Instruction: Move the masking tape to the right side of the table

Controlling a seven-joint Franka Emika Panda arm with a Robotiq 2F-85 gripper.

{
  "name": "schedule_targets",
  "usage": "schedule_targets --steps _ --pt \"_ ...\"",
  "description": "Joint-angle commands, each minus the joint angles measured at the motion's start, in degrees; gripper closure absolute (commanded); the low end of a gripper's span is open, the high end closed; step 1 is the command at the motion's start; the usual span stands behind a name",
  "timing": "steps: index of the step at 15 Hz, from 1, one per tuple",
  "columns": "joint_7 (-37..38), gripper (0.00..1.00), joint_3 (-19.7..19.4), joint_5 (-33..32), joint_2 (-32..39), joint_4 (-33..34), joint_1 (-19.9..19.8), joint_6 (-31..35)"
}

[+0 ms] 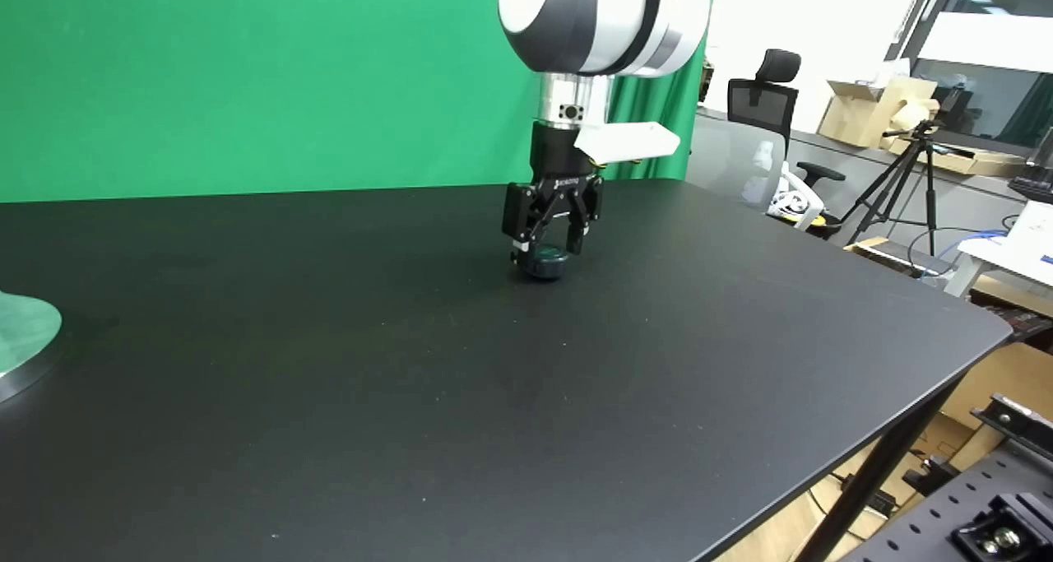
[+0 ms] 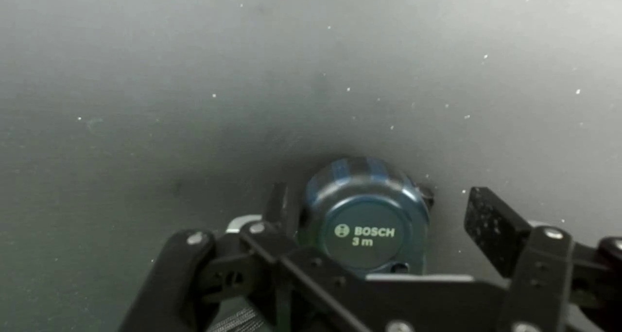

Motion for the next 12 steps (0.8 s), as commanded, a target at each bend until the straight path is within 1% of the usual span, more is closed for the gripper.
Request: schedule_targets --steps 1,3,4,8,12 --pt "0.1 0.39 0.6 -0.2 1.0 1.8 -0.7 -0.2" --pt "0.1 0.52 0.5 -0.3 1.4 2.2 -0.8 -0.3" --pt "0.1 0.57 0.5 -0.3 1.4 2.4 -0.8 -0.3" --pt "0.6 0.57 -0.1 -0.9 0.9 2.4 -0.5 -0.4" --pt "1.8 0.57 -1.6 -1.6 -1.2 1.7 -0.4 -0.1"
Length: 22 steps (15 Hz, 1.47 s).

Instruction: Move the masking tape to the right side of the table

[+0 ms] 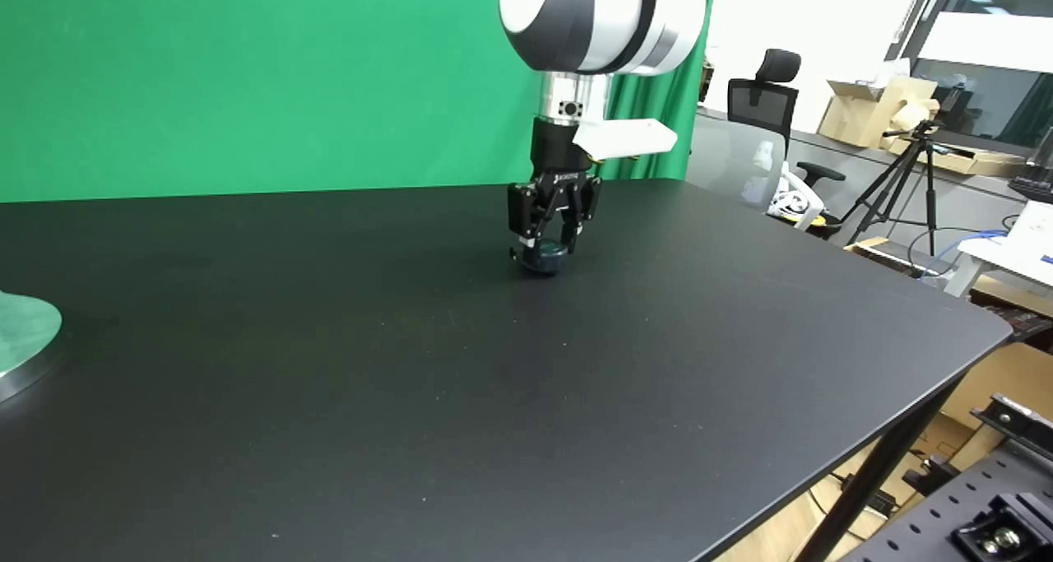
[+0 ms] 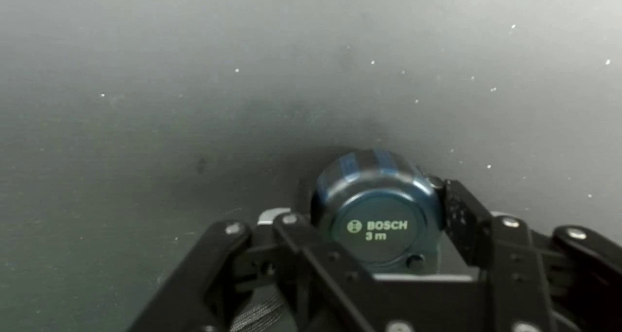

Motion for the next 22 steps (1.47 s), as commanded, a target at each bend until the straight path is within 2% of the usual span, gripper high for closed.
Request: schedule_targets --steps 1,10,22 --pt "2.0 0.57 -1.6 -1.6 -2.7 -0.5 -0.3 0.0" --pt "4.3 0.57 -6.6 -2.3 -5.8 -2.5 -2.4 0.2" --pt "5.1 0.57 -7.9 -1.3 -3.5 -4.1 -5.9 0.5"
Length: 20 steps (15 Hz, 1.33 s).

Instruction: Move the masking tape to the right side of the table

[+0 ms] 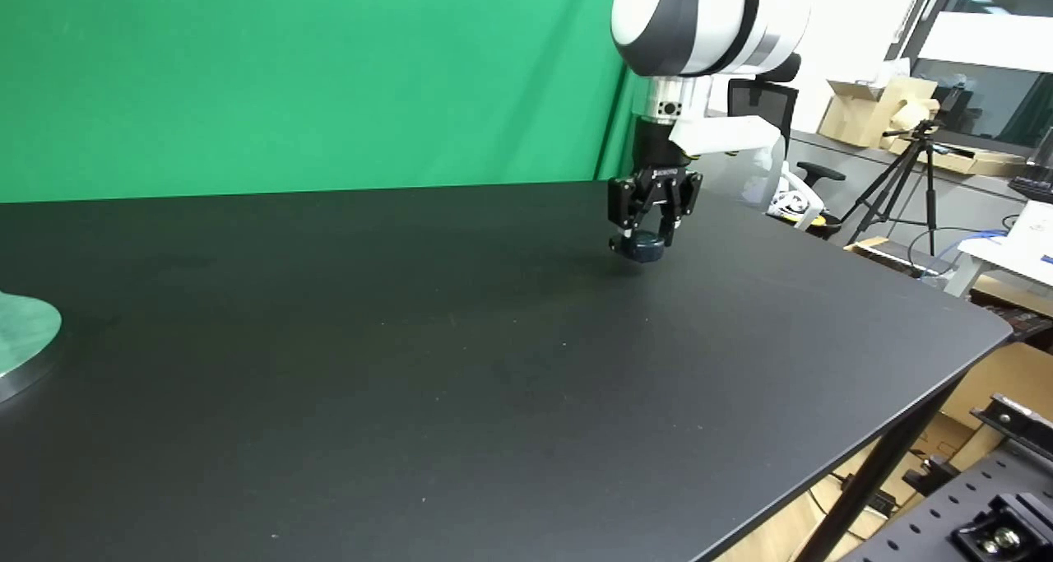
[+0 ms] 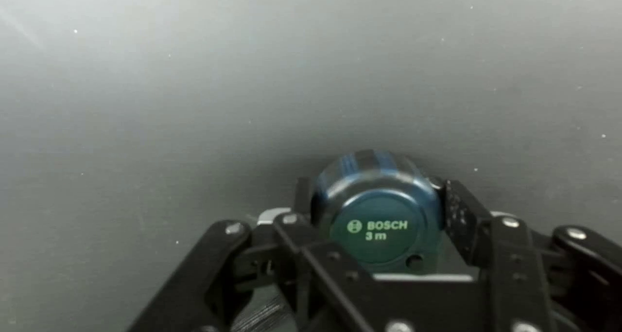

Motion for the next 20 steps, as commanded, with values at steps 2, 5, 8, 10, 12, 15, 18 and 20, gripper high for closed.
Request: schedule_targets --steps 2,5,8,10,12,15,18,20 --pt "2.1 0.57 0.0 -0.1 -0.1 -0.7 -0.9 0.4" --pt "2.5 0.57 0.1 0.2 0.4 -0.6 -1.2 0.7" --pt "2.5 0.57 0.3 0.7 0.6 -0.5 -1.5 0.6" --pt "2.5 0.07 0.4 1.2 0.6 -0.5 -1.7 0.2" --pt "2.6 0.05 0.3 1.5 0.4 -0.6 -1.6 0.2" --pt "3.0 0.00 0.7 2.6 -0.6 -1.2 -1.8 0.0" --pt "3.3 0.00 1.4 4.5 -2.4 -1.8 -1.8 -0.7" --pt "3.4 0.00 2.1 6.0 -4.0 -2.2 -1.9 -1.4"
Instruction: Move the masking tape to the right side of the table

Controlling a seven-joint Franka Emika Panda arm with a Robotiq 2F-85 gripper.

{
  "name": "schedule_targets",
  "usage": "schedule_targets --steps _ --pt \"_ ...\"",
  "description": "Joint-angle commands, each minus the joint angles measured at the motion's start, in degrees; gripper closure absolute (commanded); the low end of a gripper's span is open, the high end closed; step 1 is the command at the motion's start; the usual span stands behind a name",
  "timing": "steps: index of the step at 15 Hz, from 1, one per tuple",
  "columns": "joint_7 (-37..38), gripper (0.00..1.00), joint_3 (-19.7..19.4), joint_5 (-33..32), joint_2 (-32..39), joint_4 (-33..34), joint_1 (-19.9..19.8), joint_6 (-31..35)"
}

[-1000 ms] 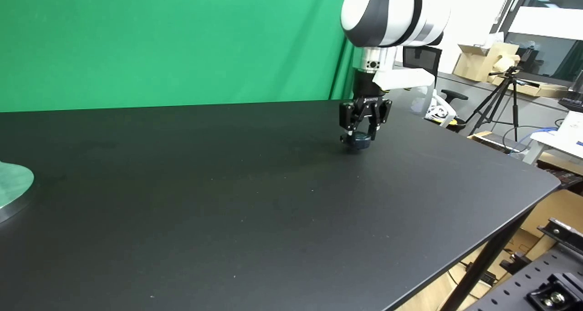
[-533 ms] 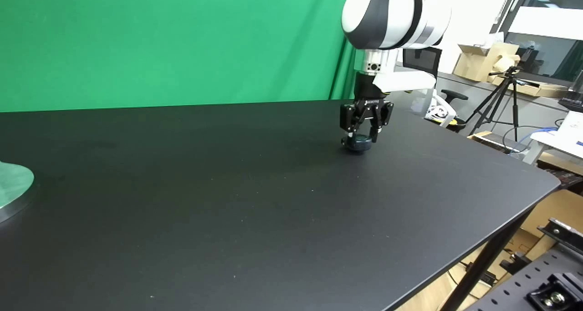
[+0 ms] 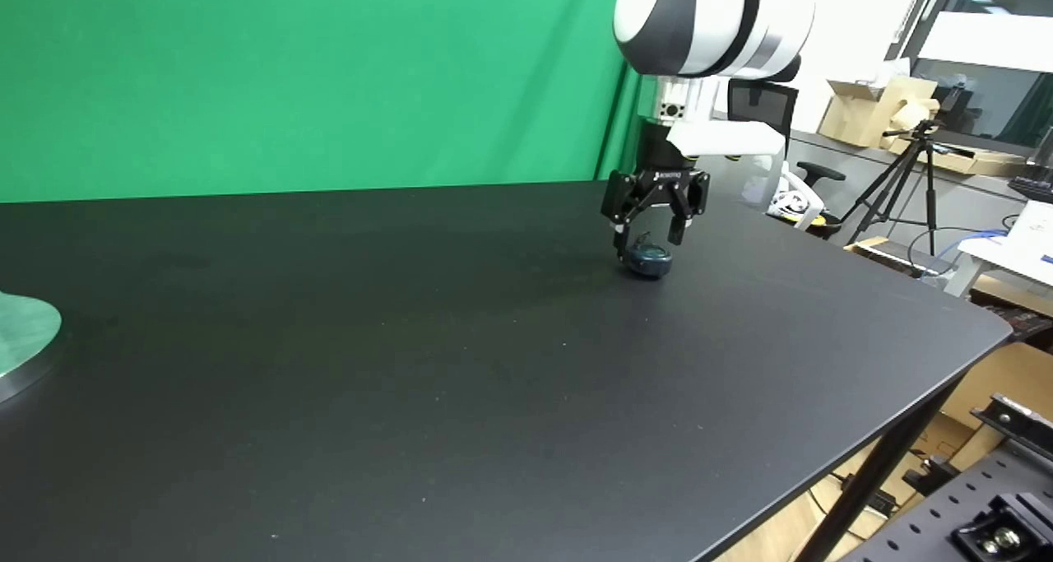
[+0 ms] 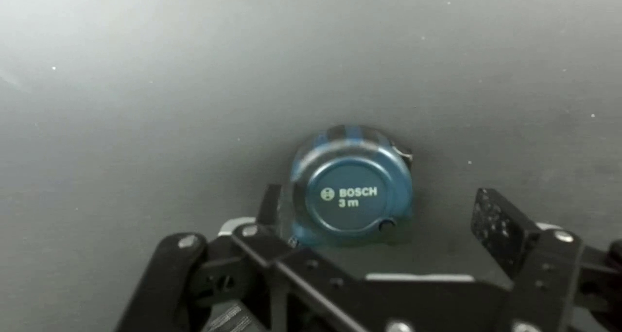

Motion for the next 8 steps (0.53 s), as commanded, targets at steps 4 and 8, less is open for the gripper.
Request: schedule_targets --steps 4,8 --pt "1.9 0.00 2.6 3.9 -7.6 -3.1 -0.2 -2.1" --pt "1.6 0.00 3.7 5.2 -10.7 -3.9 0.1 -5.1"
